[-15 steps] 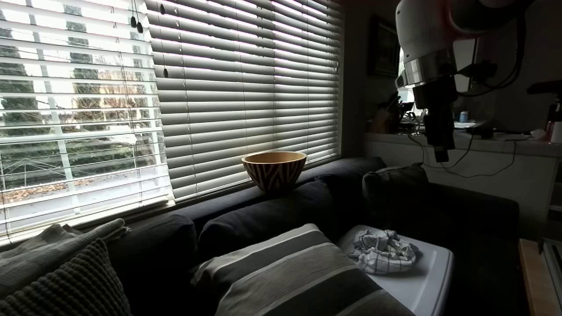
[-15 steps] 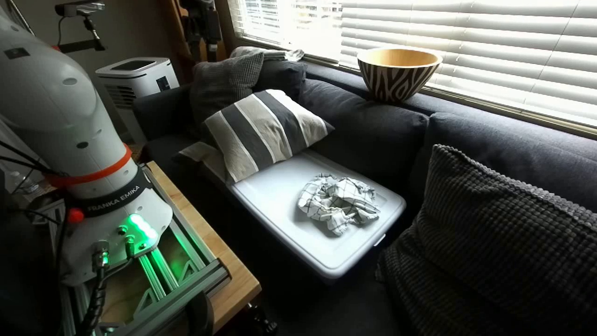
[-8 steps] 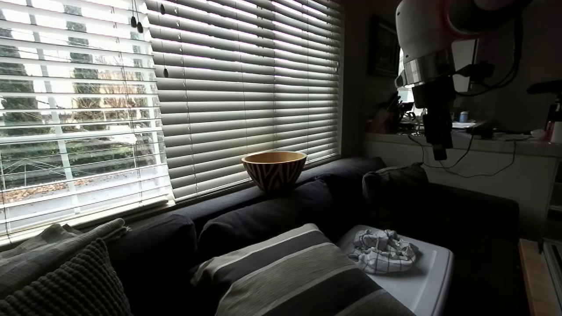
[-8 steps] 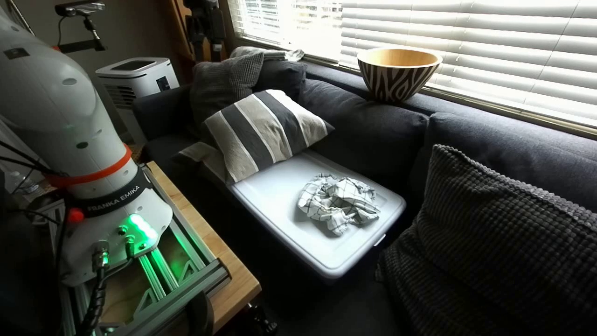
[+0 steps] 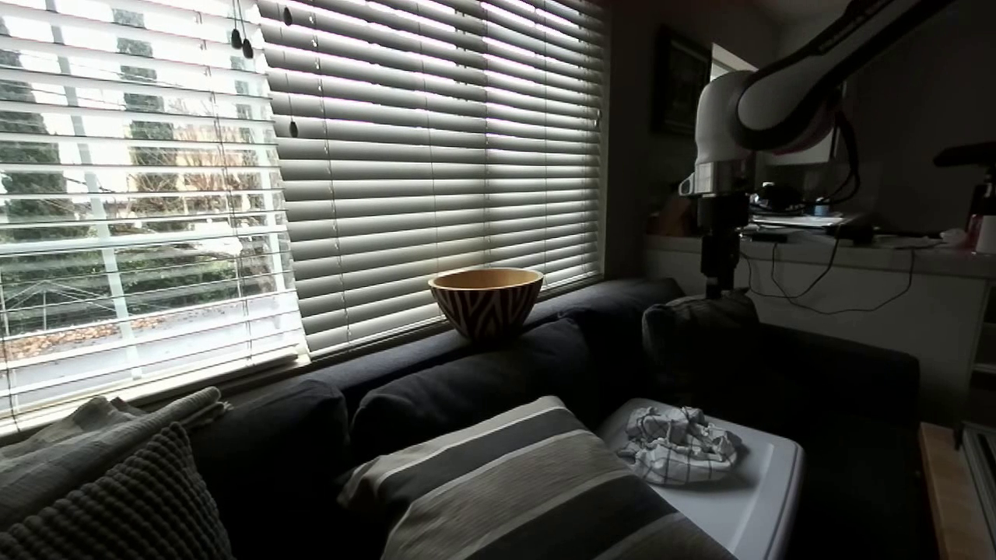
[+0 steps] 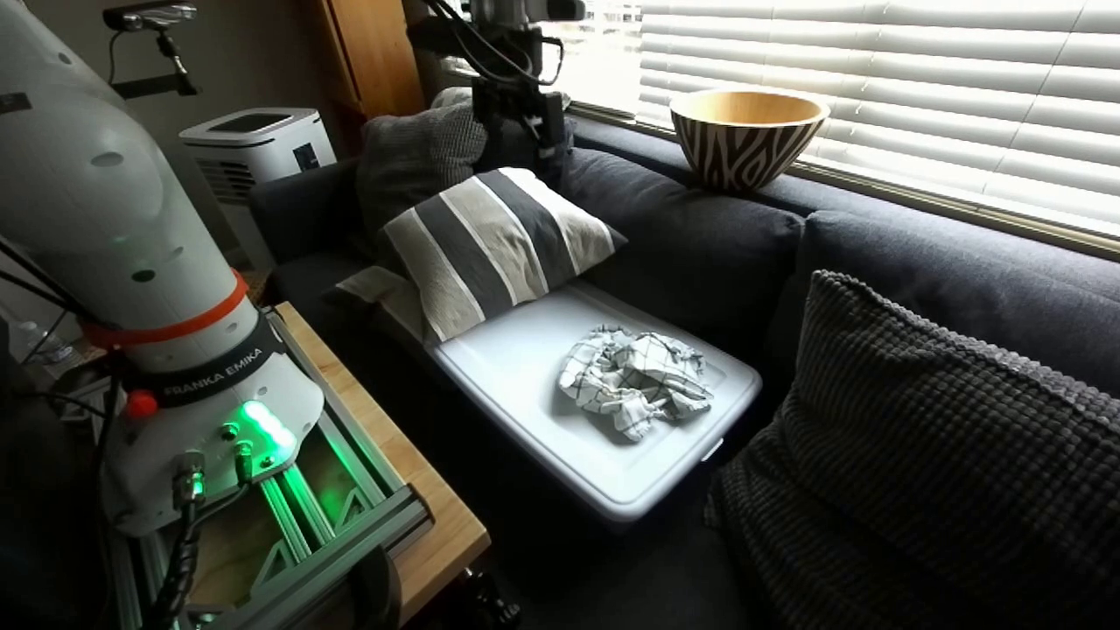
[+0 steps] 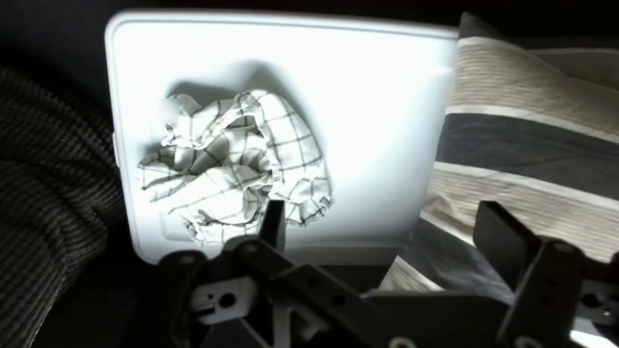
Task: Use the towel to wipe the white lid.
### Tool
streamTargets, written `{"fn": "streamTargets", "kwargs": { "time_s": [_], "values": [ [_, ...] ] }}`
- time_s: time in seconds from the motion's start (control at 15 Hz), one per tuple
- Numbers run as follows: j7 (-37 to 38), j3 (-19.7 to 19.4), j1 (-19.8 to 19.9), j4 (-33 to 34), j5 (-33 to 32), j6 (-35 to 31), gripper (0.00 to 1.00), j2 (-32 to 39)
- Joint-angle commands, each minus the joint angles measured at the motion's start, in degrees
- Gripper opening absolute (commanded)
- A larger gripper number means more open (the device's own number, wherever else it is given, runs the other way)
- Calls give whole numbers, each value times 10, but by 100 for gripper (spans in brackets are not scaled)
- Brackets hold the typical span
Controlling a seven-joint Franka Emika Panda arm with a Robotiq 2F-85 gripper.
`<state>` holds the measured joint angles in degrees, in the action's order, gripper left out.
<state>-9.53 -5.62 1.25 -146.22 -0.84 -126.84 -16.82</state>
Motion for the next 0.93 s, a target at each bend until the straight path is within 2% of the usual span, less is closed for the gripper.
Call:
{"fn": "streamTargets", "kwargs": {
  "time_s": [0.0,0.2,0.47,0.67,0.73,0.87],
  "values": [
    [-53,-27,5,35,45,-118,100,147],
    [-73,-24,15,70,120,-200,100,255],
    [-81,21,56,142,198,-236,100,398],
    [-66,49,87,196,194,-210,100,482],
    [-53,44,80,149,170,-227,100,422],
    [-53,53,92,176,168,-227,100,467]
  ]
}}
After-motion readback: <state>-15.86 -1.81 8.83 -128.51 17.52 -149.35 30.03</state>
